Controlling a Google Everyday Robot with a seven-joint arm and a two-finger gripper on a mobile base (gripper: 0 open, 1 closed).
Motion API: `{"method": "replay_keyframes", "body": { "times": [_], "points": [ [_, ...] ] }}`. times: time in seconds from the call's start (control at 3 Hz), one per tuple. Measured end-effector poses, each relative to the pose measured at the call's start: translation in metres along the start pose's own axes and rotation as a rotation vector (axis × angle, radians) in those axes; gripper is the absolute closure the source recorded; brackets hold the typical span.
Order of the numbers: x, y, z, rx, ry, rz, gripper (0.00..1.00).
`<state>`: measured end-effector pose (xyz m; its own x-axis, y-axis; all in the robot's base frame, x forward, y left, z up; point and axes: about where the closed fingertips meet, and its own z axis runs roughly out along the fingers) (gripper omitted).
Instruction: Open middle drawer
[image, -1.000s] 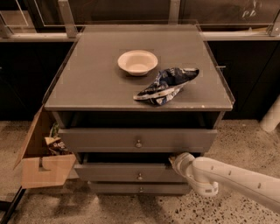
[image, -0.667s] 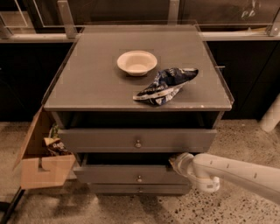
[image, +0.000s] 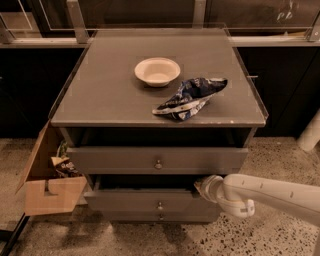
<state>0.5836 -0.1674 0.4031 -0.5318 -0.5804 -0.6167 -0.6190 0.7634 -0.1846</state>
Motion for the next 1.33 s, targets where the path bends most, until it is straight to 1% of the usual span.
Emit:
{"method": "replay_keyframes", "body": {
  "times": [0.33, 0.67, 1.0, 1.33],
  "points": [
    [0.028, 0.002, -0.007, -0.062, 0.063, 0.036, 1.00],
    [0.026, 0.001, -0.012, -0.065, 0.066, 0.039, 1.00],
    [0.031, 0.000, -0.015, -0.028, 0.064, 0.078, 1.00],
    [0.044, 0.003, -0.028, 0.027, 0.070, 0.153, 1.00]
  ]
}}
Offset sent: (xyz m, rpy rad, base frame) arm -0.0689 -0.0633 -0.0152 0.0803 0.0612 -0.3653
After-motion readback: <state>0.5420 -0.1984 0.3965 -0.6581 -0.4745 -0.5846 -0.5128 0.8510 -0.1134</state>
